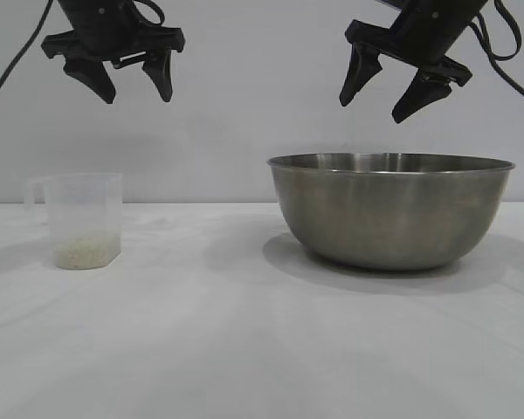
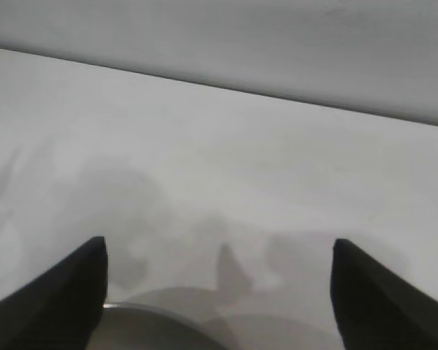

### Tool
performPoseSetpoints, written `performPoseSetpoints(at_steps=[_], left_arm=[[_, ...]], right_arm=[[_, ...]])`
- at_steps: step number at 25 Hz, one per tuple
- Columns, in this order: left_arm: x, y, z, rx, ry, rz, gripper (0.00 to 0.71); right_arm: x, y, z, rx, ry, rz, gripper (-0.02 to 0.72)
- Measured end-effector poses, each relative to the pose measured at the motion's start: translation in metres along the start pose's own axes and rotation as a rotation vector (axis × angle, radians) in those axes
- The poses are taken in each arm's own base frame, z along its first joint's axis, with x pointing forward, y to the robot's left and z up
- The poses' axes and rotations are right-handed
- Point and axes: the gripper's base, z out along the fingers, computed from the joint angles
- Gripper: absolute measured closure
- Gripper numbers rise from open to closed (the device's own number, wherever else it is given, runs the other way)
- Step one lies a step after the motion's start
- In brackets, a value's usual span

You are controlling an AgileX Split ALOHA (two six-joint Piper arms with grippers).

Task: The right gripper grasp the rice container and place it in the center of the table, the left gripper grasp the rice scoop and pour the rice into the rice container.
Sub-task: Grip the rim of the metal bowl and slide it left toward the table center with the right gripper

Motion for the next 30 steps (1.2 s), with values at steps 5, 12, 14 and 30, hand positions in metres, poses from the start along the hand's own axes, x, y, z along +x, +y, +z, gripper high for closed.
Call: performPoseSetpoints(at_steps=[5,12,14,30], left_arm=[[0.000,0.000,0.000,0.000,0.000,0.000,0.151],[0.000,0.000,0.000,0.000,0.002,0.000,0.151],[0.000,0.000,0.000,-0.002,0.003,0.004,0.151],[0.001,0.001,0.000,-0.009,0.013,0.032,0.151]], right_arm=[[0.000,0.000,0.000,-0.002,0.004,0.000,0.113],[-0.004,0.001,-0.022,-0.013,0.032,-0.020,0.113],[-0.006,-0.003,-0.037,-0.014,0.038,-0.017,0.113],[0.026,-0.026,-0.076,0.098,0.431,0.147,0.113]])
